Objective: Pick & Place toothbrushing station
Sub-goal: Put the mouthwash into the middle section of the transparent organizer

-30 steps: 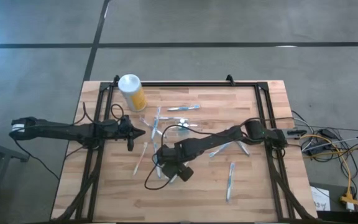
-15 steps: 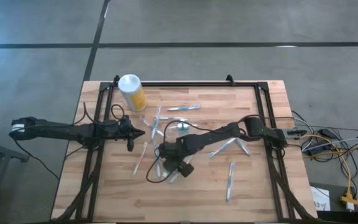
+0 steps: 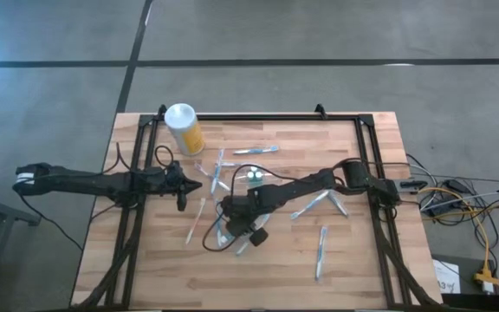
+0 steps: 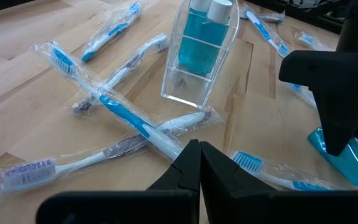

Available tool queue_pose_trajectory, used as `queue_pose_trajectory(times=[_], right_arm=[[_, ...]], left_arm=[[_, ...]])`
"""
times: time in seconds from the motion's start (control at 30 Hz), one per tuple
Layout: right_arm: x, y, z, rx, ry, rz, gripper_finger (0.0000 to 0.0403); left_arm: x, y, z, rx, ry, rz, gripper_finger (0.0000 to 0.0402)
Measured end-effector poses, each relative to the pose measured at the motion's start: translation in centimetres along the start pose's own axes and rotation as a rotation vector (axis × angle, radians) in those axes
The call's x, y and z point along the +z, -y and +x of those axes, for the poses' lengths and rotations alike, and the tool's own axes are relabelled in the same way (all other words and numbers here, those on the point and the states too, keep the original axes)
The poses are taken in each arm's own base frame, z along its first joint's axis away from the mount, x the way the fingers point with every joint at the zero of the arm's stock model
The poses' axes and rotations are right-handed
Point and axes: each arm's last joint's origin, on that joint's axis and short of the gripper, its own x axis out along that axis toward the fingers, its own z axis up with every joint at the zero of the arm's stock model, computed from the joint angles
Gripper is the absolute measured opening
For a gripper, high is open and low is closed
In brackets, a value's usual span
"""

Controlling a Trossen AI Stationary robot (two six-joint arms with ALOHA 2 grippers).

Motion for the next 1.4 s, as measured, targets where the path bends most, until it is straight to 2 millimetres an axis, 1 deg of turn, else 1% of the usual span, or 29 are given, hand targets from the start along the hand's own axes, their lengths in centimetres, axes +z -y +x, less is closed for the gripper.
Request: queue_pose_trajectory(times=[0.2, 0.33, 0.4, 0.47, 0.67, 0.77, 0.87, 0.93, 1.03, 1.1, 1.17, 1.23, 1.3, 1.37, 1.4], right_arm=[[0.3, 0.2, -0.5, -0.007, 0.009, 0.048, 0.0051], [0.6, 0.2, -1.6, -0.018, 0.012, 0.063, 0.0051], [1.0, 0.2, -2.6, -0.027, 0.029, 0.08, 0.0049], [1.7, 0.2, -4.0, -0.041, 0.067, 0.094, 0.0049], [2.9, -0.7, -7.9, 0.015, 0.213, 0.135, 0.0045], [3.8, -1.6, -11.4, -0.014, 0.341, 0.121, 0.0044], [3.8, -2.6, -15.0, -0.057, 0.503, 0.145, 0.0043], [3.1, -3.4, -17.2, -0.088, 0.622, 0.172, 0.004], [1.4, -4.6, -20.5, -0.147, 0.816, 0.204, 0.0035], [-0.4, -5.6, -21.8, -0.202, 0.906, 0.228, 0.0031], [-2.4, -6.6, -21.8, -0.239, 0.942, 0.249, 0.0029], [-4.3, -7.5, -21.2, -0.28, 0.952, 0.275, 0.0028], [-5.9, -8.2, -21.0, -0.316, 0.989, 0.284, 0.0027], [-7.2, -8.8, -20.7, -0.339, 1.044, 0.307, 0.0024], [-7.9, -9.0, -20.2, -0.335, 1.045, 0.321, 0.0019]], left_arm=[[0.0, 0.0, 0.0, 0.0, -0.001, 0.001, 0.0005], [0.0, 0.0, 0.0, 0.001, -0.004, 0.001, 0.0005], [0.0, 0.0, 0.0, 0.001, -0.004, 0.001, 0.0005], [0.0, 0.0, 0.0, 0.001, -0.004, 0.001, 0.0005], [0.0, 0.0, 0.0, -0.007, 0.002, -0.005, 0.0005], [0.0, 0.0, 0.0, -0.016, -0.001, -0.007, 0.0005], [0.0, 0.1, 0.0, -0.025, -0.001, -0.011, 0.0005], [0.0, 0.1, 0.0, -0.026, -0.001, -0.015, 0.0005], [0.1, 0.1, 0.0, -0.029, 0.003, -0.029, 0.0005], [0.2, 0.1, 0.0, -0.034, 0.016, -0.044, 0.0005], [0.5, 0.2, 0.0, -0.049, 0.042, -0.064, 0.0005], [1.1, 0.5, -0.1, -0.092, 0.09, -0.091, 0.0005], [1.7, 0.8, -0.2, -0.136, 0.114, -0.108, 0.0005], [2.8, 1.2, -0.3, -0.165, 0.136, -0.111, 0.0005], [3.4, 1.4, -0.3, -0.177, 0.146, -0.114, 0.0005]])
